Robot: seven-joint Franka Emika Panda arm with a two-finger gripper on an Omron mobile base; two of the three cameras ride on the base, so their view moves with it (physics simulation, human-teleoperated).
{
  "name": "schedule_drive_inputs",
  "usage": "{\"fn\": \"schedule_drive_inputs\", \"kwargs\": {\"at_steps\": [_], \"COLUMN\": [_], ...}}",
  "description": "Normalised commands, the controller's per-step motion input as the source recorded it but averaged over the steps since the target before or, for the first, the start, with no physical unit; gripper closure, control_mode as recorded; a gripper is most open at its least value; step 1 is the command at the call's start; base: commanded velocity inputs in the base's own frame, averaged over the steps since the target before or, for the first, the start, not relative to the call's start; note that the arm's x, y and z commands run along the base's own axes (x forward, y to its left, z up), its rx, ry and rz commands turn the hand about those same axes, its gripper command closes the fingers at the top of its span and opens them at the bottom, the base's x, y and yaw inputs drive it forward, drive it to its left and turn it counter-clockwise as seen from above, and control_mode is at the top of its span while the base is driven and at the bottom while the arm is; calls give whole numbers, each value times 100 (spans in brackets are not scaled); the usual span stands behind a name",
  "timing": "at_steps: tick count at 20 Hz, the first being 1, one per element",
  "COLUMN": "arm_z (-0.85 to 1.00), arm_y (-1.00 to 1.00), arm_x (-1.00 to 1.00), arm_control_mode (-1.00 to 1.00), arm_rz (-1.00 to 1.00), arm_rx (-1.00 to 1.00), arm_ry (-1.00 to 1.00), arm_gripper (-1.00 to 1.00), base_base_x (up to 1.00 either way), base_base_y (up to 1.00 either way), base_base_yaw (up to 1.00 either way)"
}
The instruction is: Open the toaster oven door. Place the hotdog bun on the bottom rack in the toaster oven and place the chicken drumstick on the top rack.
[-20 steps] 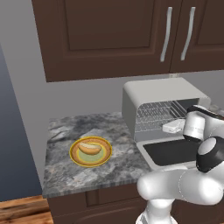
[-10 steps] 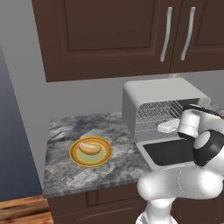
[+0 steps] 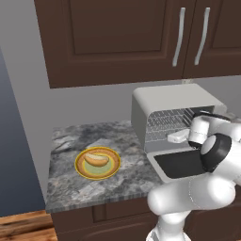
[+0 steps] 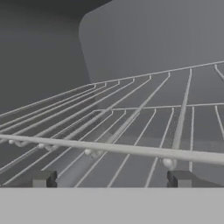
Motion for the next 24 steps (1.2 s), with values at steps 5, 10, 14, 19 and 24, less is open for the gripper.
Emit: {"fn": "schedule_drive_inputs", "kwargs": {"at_steps": [5,10,14,19,24], "arm_z": [-24,-42,-51,-56,-56], "arm_y": [-1,-1,-1,0,-3], "arm_x": [-6,-15,-19,-29,-42], "arm_control_mode": [-100,-100,-100,-100,-100], "arm_rz": [0,0,0,0,0], "arm_rx": [-4,-4,-4,-3,-4], "arm_ry": [18,18,19,14,10], "arm_gripper": [-100,-100,-100,-100,-100], "base_base_x": [0,0,0,0,0], "base_base_y": [0,0,0,0,0], "base_base_yaw": [0,0,0,0,0]}}
